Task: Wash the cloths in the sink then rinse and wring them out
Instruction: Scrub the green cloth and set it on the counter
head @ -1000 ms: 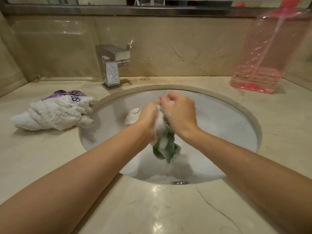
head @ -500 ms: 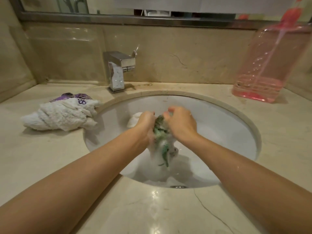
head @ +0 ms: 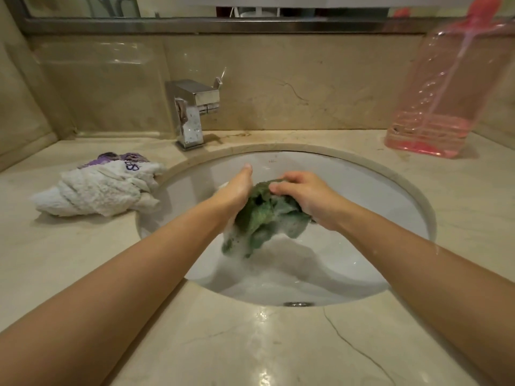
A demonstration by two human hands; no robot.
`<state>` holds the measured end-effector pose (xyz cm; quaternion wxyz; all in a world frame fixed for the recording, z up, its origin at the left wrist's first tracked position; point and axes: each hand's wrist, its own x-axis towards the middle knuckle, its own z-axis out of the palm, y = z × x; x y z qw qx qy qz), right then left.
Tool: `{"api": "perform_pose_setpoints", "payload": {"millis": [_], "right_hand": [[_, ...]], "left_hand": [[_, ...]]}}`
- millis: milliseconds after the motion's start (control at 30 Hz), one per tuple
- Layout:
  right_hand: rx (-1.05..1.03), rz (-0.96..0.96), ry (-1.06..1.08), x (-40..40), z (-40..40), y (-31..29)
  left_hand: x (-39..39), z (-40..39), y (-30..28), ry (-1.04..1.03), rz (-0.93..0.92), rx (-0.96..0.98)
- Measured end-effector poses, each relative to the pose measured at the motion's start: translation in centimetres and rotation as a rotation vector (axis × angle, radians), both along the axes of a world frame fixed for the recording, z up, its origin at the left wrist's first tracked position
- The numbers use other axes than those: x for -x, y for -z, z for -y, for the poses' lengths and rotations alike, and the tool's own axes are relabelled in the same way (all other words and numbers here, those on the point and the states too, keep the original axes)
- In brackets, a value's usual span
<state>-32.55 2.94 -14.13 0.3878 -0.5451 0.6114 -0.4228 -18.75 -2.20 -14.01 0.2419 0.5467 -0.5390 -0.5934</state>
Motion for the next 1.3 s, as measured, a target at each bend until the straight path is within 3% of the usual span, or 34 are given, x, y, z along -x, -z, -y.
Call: {"api": "perform_pose_setpoints", "payload": {"millis": [67,200,300,400,467,633,733,900,1000,1133,1233,1300], "right_hand": [[0.098,0.112,0.102,-0.1,0.0,-0.1],[0.174,0.491,0.227,-0.2,0.0,-0.6],[0.101,0.524,0.291,0.3,0.0,-0.5],[0.040,0.455,0.374,0.4,-0.2,-0.7],[0.150,0.344,0.378,0.3,-0.4,-1.0],[0.493,-0.137,0.405,-2.8,-1.1,-0.4],[0.441,-0.363,0.502,-3.1,0.0,-0.2],[0.547,-0.318,0.410,-5.5,-1.1,0.1],[0.392,-0.352,0.444,-4.7,-0.5,-0.2],[0.418,-0.374,0.368,-4.9,-1.1,0.0],[0.314,-0.381,0.427,-4.5,-0.6,-0.3],[0.364,-0.406,0.411,-4.7,-0.8,-0.3]], "left_hand": [[-0.4,0.4,0.4,0.101,0.101,-0.018],[-0.5,-0.5,-0.4,0.327,0.098,-0.032],[-0.4,-0.9,-0.3,0.370,0.097,0.035],[-0.4,0.0,0.2,0.221,0.138,0.099],[-0.2,0.2,0.3,0.154,0.099,0.103],[0.5,-1.5,0.0,0.191,-0.318,0.043],[1.0,-2.3,-0.2,0.096,-0.405,-0.114],[1.9,-2.6,0.0,-0.044,-0.457,-0.037],[1.9,-2.6,-0.2,-0.084,-0.483,-0.130],[1.6,-2.6,-0.2,-0.103,-0.476,-0.150],[1.4,-3.0,-0.4,-0.152,-0.462,-0.253],[1.6,-3.1,-0.4,-0.191,-0.462,-0.185]]}}
